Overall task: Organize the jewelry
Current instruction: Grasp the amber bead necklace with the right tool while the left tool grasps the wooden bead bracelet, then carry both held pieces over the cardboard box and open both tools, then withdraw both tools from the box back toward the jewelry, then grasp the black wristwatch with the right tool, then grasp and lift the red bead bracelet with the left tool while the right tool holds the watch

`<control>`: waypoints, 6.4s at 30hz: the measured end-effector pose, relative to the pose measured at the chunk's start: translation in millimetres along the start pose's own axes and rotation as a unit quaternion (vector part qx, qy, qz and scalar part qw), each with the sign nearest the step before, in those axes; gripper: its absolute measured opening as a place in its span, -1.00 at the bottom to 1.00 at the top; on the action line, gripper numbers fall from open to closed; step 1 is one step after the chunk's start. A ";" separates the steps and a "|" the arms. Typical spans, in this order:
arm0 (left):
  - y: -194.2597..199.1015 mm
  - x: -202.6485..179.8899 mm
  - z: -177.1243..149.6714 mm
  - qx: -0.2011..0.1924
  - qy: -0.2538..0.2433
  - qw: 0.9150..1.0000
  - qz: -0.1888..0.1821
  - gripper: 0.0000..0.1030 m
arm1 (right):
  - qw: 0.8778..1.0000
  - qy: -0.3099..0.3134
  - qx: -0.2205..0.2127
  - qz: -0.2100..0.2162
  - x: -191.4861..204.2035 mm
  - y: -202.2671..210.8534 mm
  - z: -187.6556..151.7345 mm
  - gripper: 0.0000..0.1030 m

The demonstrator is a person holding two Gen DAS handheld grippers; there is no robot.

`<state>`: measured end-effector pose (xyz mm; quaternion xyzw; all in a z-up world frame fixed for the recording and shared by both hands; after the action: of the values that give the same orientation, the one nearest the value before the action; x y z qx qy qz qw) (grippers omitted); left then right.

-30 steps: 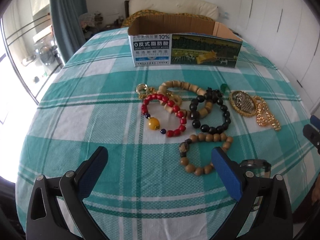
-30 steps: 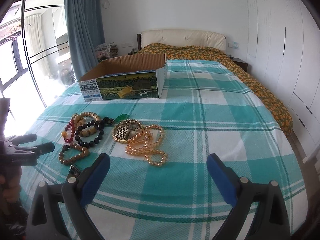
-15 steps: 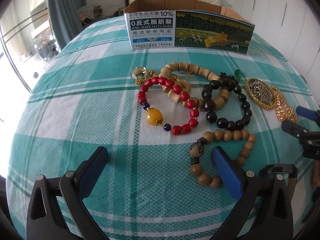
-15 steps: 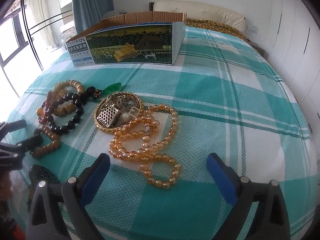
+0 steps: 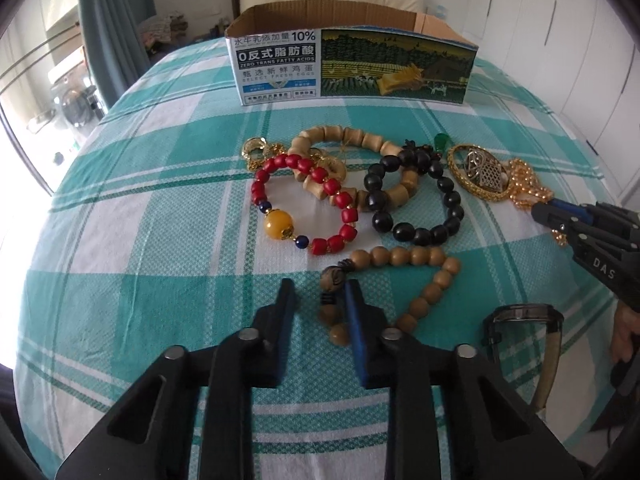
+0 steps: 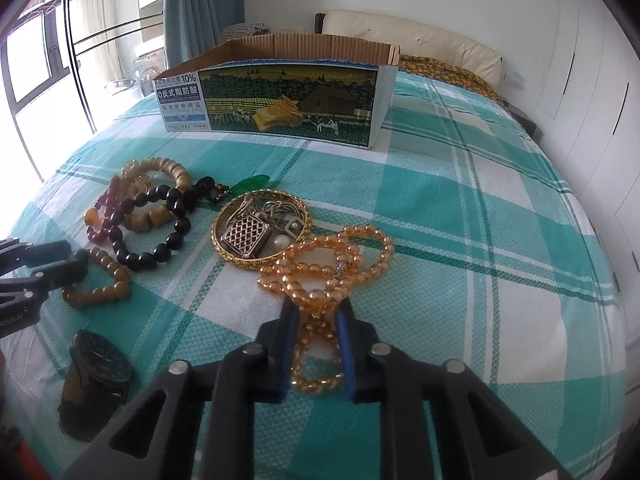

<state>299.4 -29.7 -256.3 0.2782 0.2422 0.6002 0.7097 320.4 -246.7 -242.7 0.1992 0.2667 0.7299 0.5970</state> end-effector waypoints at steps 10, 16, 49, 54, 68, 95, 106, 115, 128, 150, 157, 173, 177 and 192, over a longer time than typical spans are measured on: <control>43.5 5.1 41.9 -0.029 0.057 0.995 -0.078 -0.82 | 0.997 -0.053 -0.029 0.039 -9.8 52.7 40.7 -0.85; 79.4 5.6 107.7 -0.061 0.043 0.991 -0.112 -0.82 | 0.996 -0.033 -0.062 0.057 -2.0 86.0 91.7 -0.85; -104.8 30.7 283.3 -0.045 0.033 0.998 -0.031 0.16 | 0.994 -0.014 -0.077 0.070 17.5 -88.4 299.5 -0.19; -90.6 46.0 276.7 -0.075 0.035 0.997 -0.005 0.47 | 0.992 -0.008 -0.112 0.053 10.7 -70.8 290.7 -0.04; 17.4 52.1 148.9 -0.100 0.036 0.994 -0.001 0.84 | 0.987 -0.001 -0.159 0.027 14.1 37.5 182.3 0.01; 49.6 57.1 -37.2 -0.055 0.087 0.995 0.019 0.85 | 0.991 -0.050 -0.126 0.006 63.2 138.8 -36.7 0.01; 48.6 59.9 -51.2 -0.044 0.082 0.995 0.030 0.85 | 0.991 -0.029 -0.109 0.067 113.0 134.7 -41.5 0.01; 50.2 74.6 -53.4 -0.045 0.097 0.993 0.048 0.87 | 0.993 -0.047 -0.076 0.074 119.3 117.8 -48.9 0.01; 44.0 75.4 -56.3 -0.037 0.066 0.994 0.077 0.99 | 0.996 0.000 -0.084 0.033 132.3 110.4 -43.0 0.01; 40.1 73.4 -55.0 -0.038 0.060 0.994 0.084 0.99 | 0.990 -0.131 -0.050 0.029 97.4 74.9 -46.8 -0.27; 40.5 73.3 -53.4 -0.026 0.054 0.996 0.070 0.99 | 0.994 -0.105 -0.040 -0.006 80.7 71.1 -53.6 -0.86; -24.3 70.2 32.9 -0.043 0.107 0.992 0.042 0.98 | 0.994 -0.096 -0.047 -0.001 76.0 71.2 -55.4 -0.87; -38.6 70.0 19.7 -0.018 0.072 0.995 0.072 0.96 | 0.994 -0.095 -0.047 0.000 75.1 71.8 -56.1 -0.87; 10.7 67.6 -10.1 -0.028 0.030 0.998 0.036 -0.69 | 0.995 -0.092 -0.041 0.002 72.7 74.9 -56.8 -0.87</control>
<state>295.8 39.4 -257.0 0.2485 0.2366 0.6403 0.6872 213.3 -195.0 -241.9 0.2420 0.1798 0.7201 0.6250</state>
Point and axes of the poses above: each gripper's, at about its wrist camera, not at the fingertips, and y roughly against the way its jaws point, x to its left, z to its top, the point moved 9 cm from there along -y, roughly the way its jaws point, and after that the axes turned 13 degrees about -x, right-handed, at the moved point
